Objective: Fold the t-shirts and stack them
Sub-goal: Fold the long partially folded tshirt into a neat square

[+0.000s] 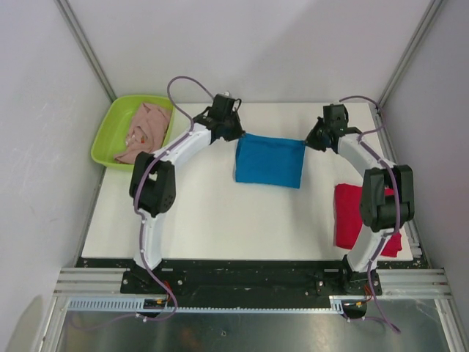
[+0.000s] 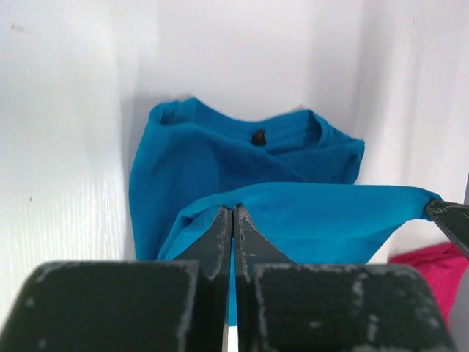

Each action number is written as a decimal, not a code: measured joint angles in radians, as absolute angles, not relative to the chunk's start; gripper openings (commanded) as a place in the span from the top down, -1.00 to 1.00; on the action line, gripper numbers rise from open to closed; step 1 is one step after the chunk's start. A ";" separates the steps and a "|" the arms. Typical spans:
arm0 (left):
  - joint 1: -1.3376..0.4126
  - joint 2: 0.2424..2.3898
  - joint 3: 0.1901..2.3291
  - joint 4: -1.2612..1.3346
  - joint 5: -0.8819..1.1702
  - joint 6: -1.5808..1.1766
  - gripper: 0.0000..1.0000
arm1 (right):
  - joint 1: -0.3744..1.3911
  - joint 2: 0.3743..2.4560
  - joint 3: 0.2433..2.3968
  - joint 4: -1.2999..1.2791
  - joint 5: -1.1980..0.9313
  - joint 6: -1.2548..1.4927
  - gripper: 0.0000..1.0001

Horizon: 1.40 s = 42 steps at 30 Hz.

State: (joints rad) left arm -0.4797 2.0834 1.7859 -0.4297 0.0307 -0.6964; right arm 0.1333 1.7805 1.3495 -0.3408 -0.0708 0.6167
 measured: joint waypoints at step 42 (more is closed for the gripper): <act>-0.310 2.352 1.967 -0.322 -0.099 -0.709 0.00 | 0.134 2.433 2.149 -0.371 -0.134 0.544 -0.22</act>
State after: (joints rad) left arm -0.3096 2.3524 1.9675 -0.3222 -0.0994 -0.7094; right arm 0.1337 2.4332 2.1490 -0.3706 -0.1345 0.5442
